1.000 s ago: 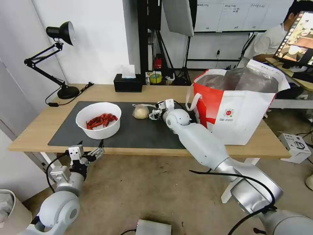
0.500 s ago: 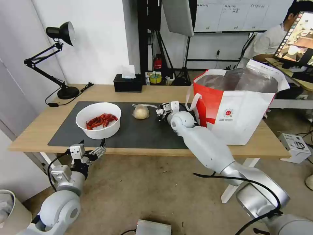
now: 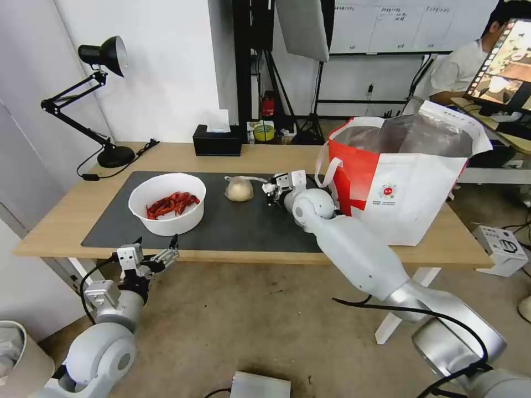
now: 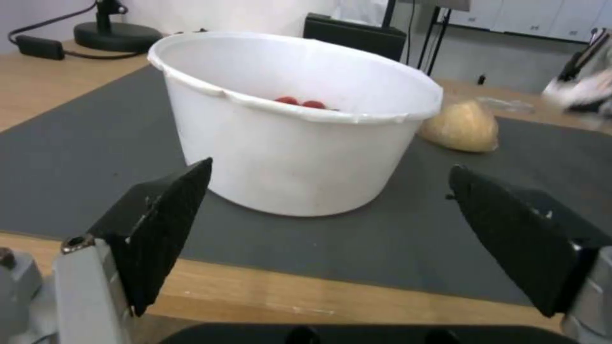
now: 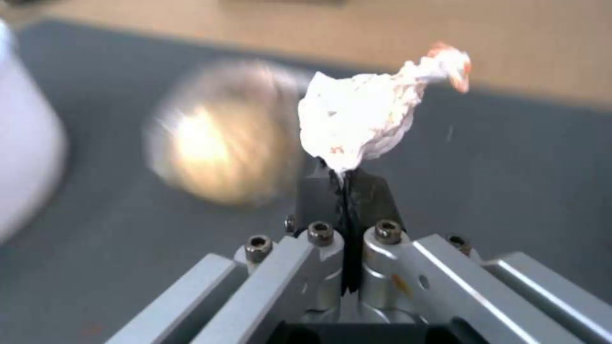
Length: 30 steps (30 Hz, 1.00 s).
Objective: Pick up the trash from the table and place it into the takeout bag.
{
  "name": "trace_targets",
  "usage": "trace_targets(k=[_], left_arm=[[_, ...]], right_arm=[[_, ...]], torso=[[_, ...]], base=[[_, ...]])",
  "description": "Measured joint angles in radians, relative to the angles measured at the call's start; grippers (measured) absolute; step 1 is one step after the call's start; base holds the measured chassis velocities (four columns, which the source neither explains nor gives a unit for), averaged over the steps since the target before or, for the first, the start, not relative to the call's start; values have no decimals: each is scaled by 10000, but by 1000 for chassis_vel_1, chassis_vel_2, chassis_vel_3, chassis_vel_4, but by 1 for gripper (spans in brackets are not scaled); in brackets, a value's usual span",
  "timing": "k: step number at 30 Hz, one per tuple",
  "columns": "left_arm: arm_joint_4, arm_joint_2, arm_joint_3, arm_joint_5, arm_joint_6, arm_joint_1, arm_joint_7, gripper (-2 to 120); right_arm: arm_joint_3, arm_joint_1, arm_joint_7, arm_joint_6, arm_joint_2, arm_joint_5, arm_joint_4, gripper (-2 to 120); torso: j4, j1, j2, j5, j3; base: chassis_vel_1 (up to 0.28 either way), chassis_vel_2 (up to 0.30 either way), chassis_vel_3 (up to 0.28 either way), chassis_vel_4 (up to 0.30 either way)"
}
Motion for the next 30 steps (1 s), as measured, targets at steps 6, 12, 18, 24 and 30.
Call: trace_targets(k=[6, 12, 18, 24, 30], left_arm=[[-68, -31, -189, 0, 6, 208, 6, 100], [-176, -28, -388, 2, 12, 488, 18, 100], [-190, -45, -374, 50, 16, 516, 22, 100], [-190, -202, -227, 165, 23, 429, 11, 100], [-239, -74, -228, 90, 25, 288, -25, 100]], right_arm=[[758, -452, 189, 244, -763, -533, 2256, 0], [1812, -700, 482, 354, -1584, -606, 3947, 0], [2797, -652, 721, 348, -3024, -209, 4773, 0], [3461, -951, 633, 281, -4445, 52, 5112, 0], [3911, -1240, 596, 210, -5214, 328, 5016, 0]], torso=[[-1, 0, 0, 1, -1], [1, -1, 0, 2, -2], [-2, 0, 1, 1, -2], [-3, -1, 0, 2, -2], [-3, 0, 1, 1, -2]], base=[[0, 0, 0, 0], [0, 0, 0, 0], [0, 0, 0, 0], [0, 0, 0, 0], [0, 0, 0, 0]])
